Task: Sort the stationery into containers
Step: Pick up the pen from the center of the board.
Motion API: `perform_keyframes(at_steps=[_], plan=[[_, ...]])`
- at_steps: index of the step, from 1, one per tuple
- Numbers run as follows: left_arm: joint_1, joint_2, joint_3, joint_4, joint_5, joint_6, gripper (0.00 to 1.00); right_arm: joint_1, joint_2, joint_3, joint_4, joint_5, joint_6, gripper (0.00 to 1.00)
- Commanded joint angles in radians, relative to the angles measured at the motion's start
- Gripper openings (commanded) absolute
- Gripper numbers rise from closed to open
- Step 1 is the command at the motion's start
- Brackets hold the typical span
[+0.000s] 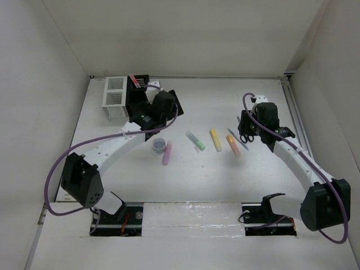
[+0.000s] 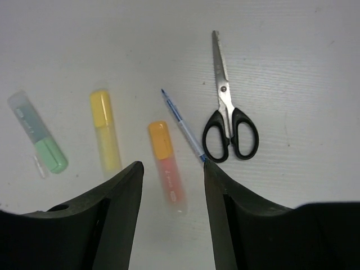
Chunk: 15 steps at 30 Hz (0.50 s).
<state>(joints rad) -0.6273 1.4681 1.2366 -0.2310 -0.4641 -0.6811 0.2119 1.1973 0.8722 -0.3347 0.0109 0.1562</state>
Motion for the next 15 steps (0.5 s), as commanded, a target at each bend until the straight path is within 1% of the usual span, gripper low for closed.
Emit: perform_keyframes(at_steps=[1, 4, 5, 6, 7, 8, 12, 15], plan=[[-0.084, -0.042, -0.003, -0.082, -0.093, -0.064, 1.0, -0.049, 0.037, 0.066, 0.045, -0.019, -0.087, 0.53], [-0.178, -0.09, -0.025, -0.102, -0.114, -0.078, 1.0, -0.071, 0.103, 0.102, 0.045, -0.028, -0.087, 0.53], [-0.201, -0.101, -0.025, -0.102, -0.123, -0.078, 1.0, -0.071, 0.125, 0.129, 0.045, -0.055, -0.099, 0.53], [-0.227, -0.12, -0.025, -0.119, -0.123, -0.093, 1.0, -0.071, 0.174, 0.151, 0.025, -0.064, -0.113, 0.51], [-0.227, -0.132, -0.037, -0.128, -0.102, -0.094, 1.0, -0.071, 0.198, 0.174, 0.002, -0.065, -0.133, 0.51], [-0.227, -0.143, -0.037, -0.128, -0.09, -0.094, 1.0, -0.071, 0.218, 0.189, -0.013, -0.081, -0.144, 0.47], [-0.247, -0.228, -0.089, -0.128, -0.077, -0.094, 1.0, -0.071, 0.298, 0.212, -0.024, -0.072, -0.164, 0.38], [-0.256, -0.252, -0.108, -0.128, -0.077, -0.094, 1.0, -0.071, 0.338, 0.223, -0.036, -0.097, -0.176, 0.39]])
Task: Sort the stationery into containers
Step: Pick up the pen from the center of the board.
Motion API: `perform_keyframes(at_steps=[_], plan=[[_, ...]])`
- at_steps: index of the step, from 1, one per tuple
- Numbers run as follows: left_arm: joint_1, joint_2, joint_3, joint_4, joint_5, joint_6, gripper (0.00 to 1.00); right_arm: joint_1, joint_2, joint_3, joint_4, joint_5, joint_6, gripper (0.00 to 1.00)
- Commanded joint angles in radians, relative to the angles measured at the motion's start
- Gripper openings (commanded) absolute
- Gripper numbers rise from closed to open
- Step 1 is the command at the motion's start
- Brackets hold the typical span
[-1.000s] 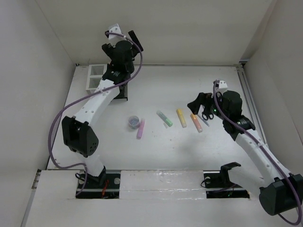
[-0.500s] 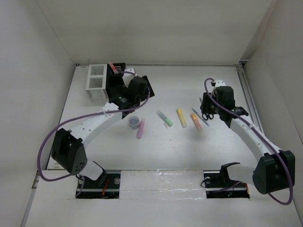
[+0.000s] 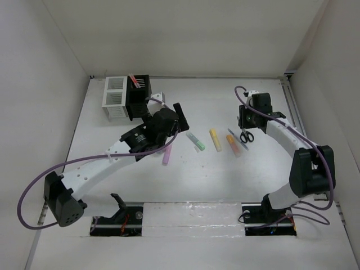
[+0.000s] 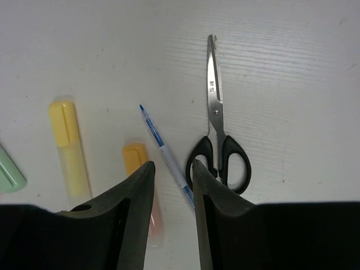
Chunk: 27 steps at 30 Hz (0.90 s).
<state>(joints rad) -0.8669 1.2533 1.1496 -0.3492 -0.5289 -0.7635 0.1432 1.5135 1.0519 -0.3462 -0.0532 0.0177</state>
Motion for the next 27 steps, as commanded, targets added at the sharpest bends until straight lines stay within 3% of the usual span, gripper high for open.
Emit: perform_keyframes(at_steps=[1, 16, 27], plan=[[-0.017, -0.052, -0.033, -0.01, -0.013, -0.011, 1.0, 0.012, 0.033, 0.052, -0.025, -0.033, -0.038, 0.39], [-0.04, -0.031, -0.034, 0.001, -0.013, 0.007, 1.0, 0.078, 0.186, 0.053, -0.045, 0.102, -0.029, 0.4], [-0.04, -0.003, -0.034, 0.01, -0.023, 0.026, 1.0, 0.078, 0.243, 0.071, -0.054, 0.102, -0.028, 0.4]])
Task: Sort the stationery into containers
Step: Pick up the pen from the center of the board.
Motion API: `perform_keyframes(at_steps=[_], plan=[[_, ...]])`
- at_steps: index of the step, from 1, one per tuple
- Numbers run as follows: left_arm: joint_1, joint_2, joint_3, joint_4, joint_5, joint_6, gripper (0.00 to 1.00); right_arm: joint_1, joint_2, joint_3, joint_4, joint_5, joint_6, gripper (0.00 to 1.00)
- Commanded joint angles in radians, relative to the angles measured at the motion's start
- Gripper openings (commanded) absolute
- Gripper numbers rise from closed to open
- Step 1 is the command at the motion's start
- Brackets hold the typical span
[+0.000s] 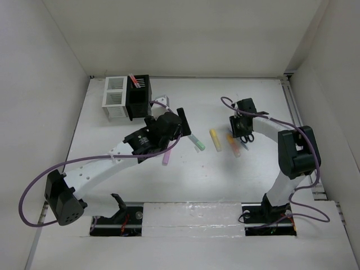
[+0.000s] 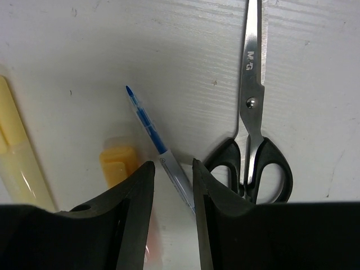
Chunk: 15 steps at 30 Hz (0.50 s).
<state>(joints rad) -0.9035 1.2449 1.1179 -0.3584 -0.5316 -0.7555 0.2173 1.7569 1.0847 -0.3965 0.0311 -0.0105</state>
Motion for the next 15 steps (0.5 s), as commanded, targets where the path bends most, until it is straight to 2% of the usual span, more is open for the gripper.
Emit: perform_keyframes(at_steps=[1, 4, 11, 14, 15], plan=[[-0.003, 0.005, 0.008, 0.019, -0.031, 0.018, 1.0, 0.004, 0.009, 0.038, -0.004, 0.018, 0.0, 0.39], [-0.003, 0.005, 0.008, 0.01, -0.04, 0.018, 1.0, 0.004, 0.009, 0.038, -0.004, 0.009, 0.0, 0.37], [-0.003, -0.004, 0.008, -0.002, -0.062, 0.008, 1.0, 0.004, 0.029, 0.06, -0.054, -0.002, 0.0, 0.14], [-0.003, -0.004, 0.008, -0.002, -0.062, 0.008, 1.0, 0.014, 0.038, 0.06, -0.054, -0.002, 0.0, 0.0], [-0.003, -0.004, 0.008, -0.002, -0.071, 0.008, 1.0, 0.014, 0.038, 0.06, -0.054, -0.014, 0.0, 0.0]])
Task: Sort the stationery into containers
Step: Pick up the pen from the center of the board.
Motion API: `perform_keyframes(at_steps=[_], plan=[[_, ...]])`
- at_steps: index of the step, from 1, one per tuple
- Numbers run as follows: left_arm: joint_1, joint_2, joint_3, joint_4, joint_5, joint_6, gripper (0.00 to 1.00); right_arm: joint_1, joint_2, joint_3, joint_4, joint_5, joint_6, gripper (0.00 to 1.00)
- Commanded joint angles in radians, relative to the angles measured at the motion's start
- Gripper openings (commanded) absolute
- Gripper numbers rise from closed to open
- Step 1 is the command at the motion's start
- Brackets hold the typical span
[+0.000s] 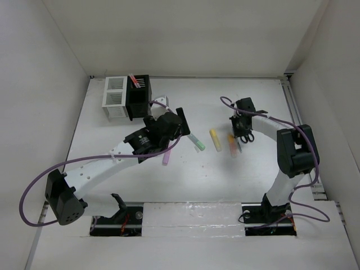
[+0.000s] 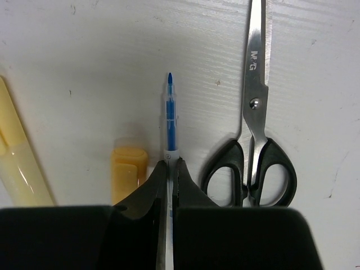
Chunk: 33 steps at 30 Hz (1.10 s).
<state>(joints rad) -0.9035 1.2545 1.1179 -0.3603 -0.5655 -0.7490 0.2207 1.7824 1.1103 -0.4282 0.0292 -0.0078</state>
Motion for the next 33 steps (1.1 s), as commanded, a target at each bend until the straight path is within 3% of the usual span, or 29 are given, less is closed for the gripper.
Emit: perform_keyframes(at_steps=[1, 8, 12, 17, 23, 28, 33], plan=[[-0.003, -0.013, 0.008, -0.009, -0.037, 0.002, 1.0, 0.011, 0.012, 0.034, -0.023, -0.012, -0.003, 0.0], [-0.003, 0.008, 0.008, 0.001, -0.016, 0.002, 1.0, 0.04, -0.037, 0.205, -0.102, 0.092, 0.034, 0.0], [-0.003, 0.051, 0.019, 0.001, 0.006, 0.002, 1.0, 0.058, -0.181, 0.287, -0.135, 0.164, 0.092, 0.0], [-0.003, 0.115, 0.019, 0.02, 0.088, -0.019, 1.0, 0.111, -0.405, 0.206, -0.052, 0.129, 0.178, 0.0], [-0.003, 0.313, 0.146, -0.043, 0.156, -0.102, 1.0, 0.232, -0.622, 0.115, -0.076, 0.236, 0.241, 0.0], [-0.003, 0.454, 0.256, -0.176, 0.124, -0.254, 1.0, 0.321, -0.721, 0.115, -0.115, 0.276, 0.264, 0.0], [-0.003, 0.519, 0.266, -0.186, 0.159, -0.349, 0.89, 0.373, -0.762, 0.106, -0.115, 0.299, 0.264, 0.0]])
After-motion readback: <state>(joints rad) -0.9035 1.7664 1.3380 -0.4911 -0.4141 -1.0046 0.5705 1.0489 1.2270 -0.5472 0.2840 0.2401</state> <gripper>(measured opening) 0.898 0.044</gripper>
